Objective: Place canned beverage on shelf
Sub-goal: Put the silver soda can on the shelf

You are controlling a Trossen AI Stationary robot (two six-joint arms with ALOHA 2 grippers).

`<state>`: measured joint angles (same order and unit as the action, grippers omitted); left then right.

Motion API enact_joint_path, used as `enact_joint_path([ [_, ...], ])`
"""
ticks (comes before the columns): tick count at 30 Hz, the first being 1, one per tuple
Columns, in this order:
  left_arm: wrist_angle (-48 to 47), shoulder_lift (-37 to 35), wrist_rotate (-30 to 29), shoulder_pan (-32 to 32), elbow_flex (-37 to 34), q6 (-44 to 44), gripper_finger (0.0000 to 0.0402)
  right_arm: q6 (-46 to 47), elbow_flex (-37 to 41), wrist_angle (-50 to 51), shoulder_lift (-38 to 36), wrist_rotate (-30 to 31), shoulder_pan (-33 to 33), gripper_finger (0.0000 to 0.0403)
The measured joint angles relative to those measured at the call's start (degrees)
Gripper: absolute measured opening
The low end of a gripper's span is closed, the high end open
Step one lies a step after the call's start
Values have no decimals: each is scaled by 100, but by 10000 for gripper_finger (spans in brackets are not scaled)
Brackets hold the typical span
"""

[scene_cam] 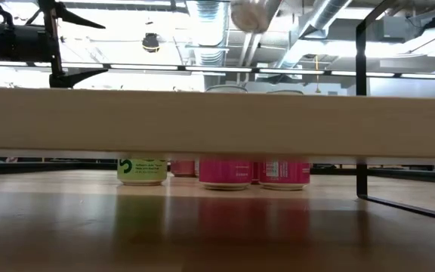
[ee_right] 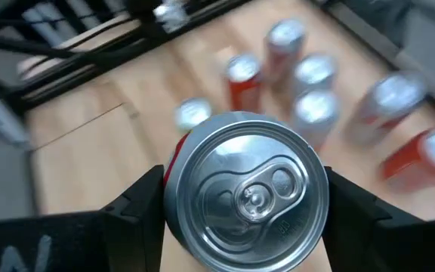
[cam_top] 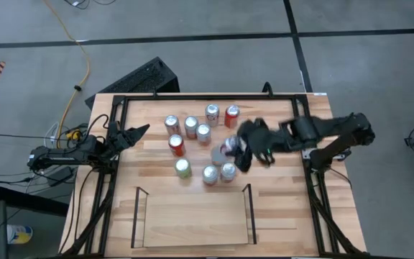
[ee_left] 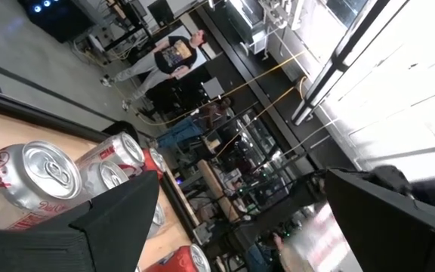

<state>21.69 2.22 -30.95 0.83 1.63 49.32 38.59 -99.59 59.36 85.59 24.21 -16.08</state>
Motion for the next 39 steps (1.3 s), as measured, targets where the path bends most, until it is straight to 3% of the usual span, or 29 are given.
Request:
enact_joint_path([
  [6, -3, 0, 265, -1, 0, 2, 363, 1369, 1, -189, 449, 175, -940, 244],
  [12, -85, 0, 645, -1, 0, 33, 363, 1980, 7, -747, 1084, 84, -1322, 244],
  [19, -84, 0, 1611, 1, 0, 190, 363, 1181, -782, -532, 1740, -15, -1207, 247],
  [24, -160, 0, 2007, -1, 0, 347, 363, 768, -1544, 181, 1994, -219, -1060, 249],
  [29, -186, 0, 2172, -1, 0, 326, 363, 738, -2064, 940, 2108, -217, -1039, 249],
  [39, -369, 0, 2276, -1, 0, 454, 363, 98, -2275, 475, 2166, -281, -777, 250],
])
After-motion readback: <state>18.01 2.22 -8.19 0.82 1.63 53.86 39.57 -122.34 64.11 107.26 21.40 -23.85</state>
